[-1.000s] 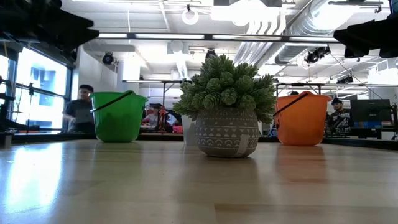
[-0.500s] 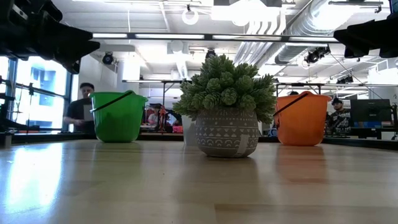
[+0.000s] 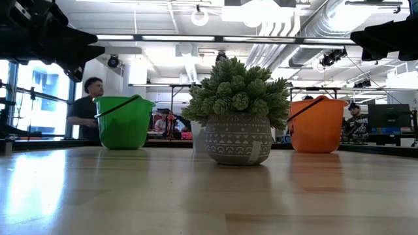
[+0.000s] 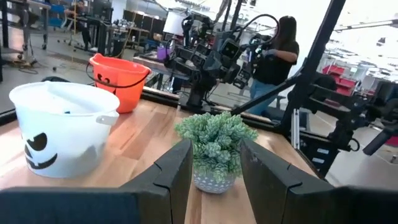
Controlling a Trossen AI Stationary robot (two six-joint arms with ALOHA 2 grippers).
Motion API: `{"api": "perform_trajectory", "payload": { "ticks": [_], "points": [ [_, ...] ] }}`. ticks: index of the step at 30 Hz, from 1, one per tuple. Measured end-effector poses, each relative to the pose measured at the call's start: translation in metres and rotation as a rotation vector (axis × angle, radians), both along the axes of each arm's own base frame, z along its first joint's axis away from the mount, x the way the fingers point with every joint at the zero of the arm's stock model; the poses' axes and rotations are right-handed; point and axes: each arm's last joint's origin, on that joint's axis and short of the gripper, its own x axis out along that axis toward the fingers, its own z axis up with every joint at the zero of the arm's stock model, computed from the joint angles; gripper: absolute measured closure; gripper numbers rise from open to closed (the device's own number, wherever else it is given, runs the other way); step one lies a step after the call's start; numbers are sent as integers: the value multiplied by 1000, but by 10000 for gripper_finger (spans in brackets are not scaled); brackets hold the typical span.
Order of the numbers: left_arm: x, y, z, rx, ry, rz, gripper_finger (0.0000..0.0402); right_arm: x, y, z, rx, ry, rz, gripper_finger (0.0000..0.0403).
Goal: Sort candy
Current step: Return to Home Position
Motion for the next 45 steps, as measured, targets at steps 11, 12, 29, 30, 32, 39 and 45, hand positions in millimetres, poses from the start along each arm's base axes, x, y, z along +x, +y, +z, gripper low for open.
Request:
{"api": "perform_trajectory", "payload": {
  "ticks": [11,12,29,30,32,39,45],
  "points": [
    [0,0,0,-108,-5,-5,280,0,0,0,0,0,0,274],
    [0,0,0,-109,-5,-6,280,0,0,0,0,0,0,274],
    [0,-4,-3,-437,46,-172,280,0,0,0,0,0,0,274],
    [0,-3,-3,-438,45,-171,280,0,0,0,0,0,0,274],
    [0,-3,-3,-440,45,-168,280,0,0,0,0,0,0,274],
    [0,-3,-3,-431,44,-168,280,0,0,0,-1,0,0,274],
    [1,-3,-3,-428,52,-166,280,0,0,0,-1,0,0,274]
  ]
}}
